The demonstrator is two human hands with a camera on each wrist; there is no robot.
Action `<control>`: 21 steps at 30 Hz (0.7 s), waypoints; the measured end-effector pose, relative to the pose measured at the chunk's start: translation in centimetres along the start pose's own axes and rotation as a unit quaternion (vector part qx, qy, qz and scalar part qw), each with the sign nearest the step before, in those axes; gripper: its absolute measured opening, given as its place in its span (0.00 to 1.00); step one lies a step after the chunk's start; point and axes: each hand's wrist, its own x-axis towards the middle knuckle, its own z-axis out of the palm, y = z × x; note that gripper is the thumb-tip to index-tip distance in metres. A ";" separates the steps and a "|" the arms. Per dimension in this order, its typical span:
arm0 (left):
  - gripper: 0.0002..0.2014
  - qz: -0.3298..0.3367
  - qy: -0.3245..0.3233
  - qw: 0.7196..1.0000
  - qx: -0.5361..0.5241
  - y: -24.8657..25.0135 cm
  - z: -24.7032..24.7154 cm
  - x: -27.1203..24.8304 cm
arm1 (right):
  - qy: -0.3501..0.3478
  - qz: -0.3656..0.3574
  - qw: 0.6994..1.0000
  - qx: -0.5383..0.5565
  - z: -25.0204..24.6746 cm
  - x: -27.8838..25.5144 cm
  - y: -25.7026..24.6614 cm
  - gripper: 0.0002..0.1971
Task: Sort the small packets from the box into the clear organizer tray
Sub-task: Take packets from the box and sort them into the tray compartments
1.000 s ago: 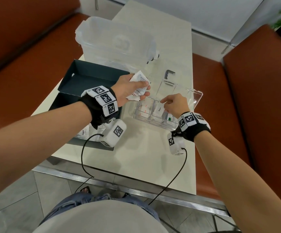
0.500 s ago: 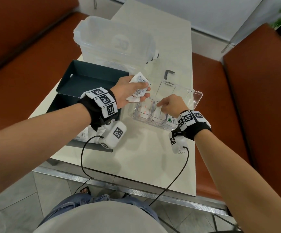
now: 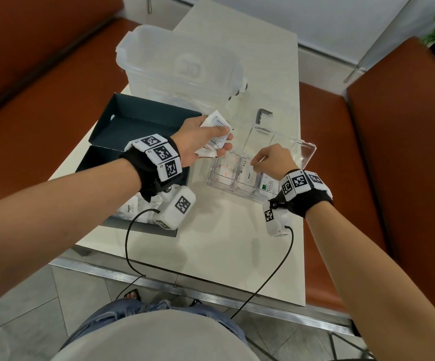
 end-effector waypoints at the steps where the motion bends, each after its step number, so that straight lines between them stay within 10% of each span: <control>1: 0.12 -0.001 0.000 1.000 0.002 0.0 0.0 0.0 | 0.002 0.005 1.000 -0.013 0.3 0.0 0.0 0.09; 21: 0.06 -0.002 -0.005 1.000 -0.016 -0.4 -0.1 -0.1 | -0.016 0.001 0.966 -0.259 3.0 -0.8 -1.0 0.10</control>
